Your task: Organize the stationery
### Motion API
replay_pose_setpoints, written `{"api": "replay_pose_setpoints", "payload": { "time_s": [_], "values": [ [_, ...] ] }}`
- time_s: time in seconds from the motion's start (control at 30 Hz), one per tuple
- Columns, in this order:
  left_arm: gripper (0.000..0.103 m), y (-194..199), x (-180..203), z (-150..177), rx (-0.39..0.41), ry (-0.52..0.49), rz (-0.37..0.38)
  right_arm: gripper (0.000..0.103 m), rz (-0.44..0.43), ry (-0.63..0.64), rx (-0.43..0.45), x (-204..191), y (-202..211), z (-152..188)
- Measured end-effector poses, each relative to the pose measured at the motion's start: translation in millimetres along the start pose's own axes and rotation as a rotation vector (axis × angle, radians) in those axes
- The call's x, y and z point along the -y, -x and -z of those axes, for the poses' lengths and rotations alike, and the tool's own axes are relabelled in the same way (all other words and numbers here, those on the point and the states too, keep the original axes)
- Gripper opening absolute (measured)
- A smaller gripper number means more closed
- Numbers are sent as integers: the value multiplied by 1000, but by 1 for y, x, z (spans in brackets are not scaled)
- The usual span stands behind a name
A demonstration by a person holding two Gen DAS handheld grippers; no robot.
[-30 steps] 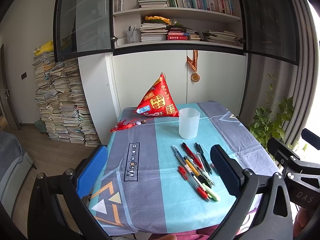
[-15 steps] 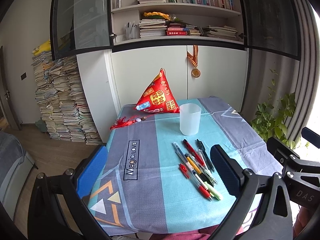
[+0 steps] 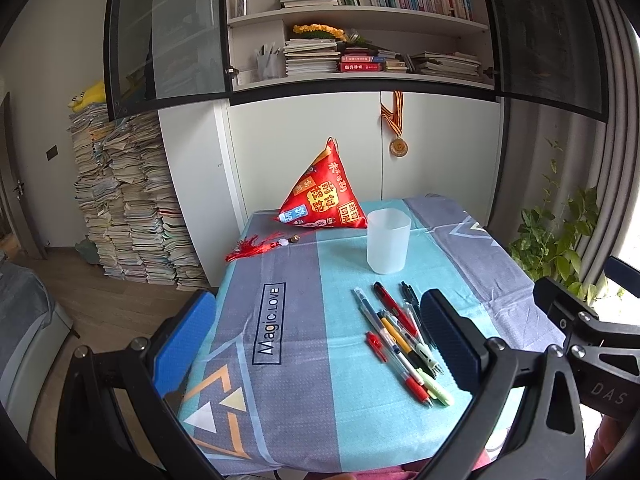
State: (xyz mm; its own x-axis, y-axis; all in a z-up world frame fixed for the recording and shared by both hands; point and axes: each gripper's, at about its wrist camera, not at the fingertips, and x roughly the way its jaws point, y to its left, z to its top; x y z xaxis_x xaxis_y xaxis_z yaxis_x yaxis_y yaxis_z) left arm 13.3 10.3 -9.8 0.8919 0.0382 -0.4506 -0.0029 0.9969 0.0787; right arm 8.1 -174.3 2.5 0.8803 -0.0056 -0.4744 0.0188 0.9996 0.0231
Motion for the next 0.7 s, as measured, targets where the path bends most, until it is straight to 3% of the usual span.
{"api": "replay_pose_setpoints", "payload": {
  "time_s": [0.7],
  "values": [
    [101, 12, -3, 4, 30, 5, 16, 103, 1, 3, 10, -3, 4, -1]
  ]
}}
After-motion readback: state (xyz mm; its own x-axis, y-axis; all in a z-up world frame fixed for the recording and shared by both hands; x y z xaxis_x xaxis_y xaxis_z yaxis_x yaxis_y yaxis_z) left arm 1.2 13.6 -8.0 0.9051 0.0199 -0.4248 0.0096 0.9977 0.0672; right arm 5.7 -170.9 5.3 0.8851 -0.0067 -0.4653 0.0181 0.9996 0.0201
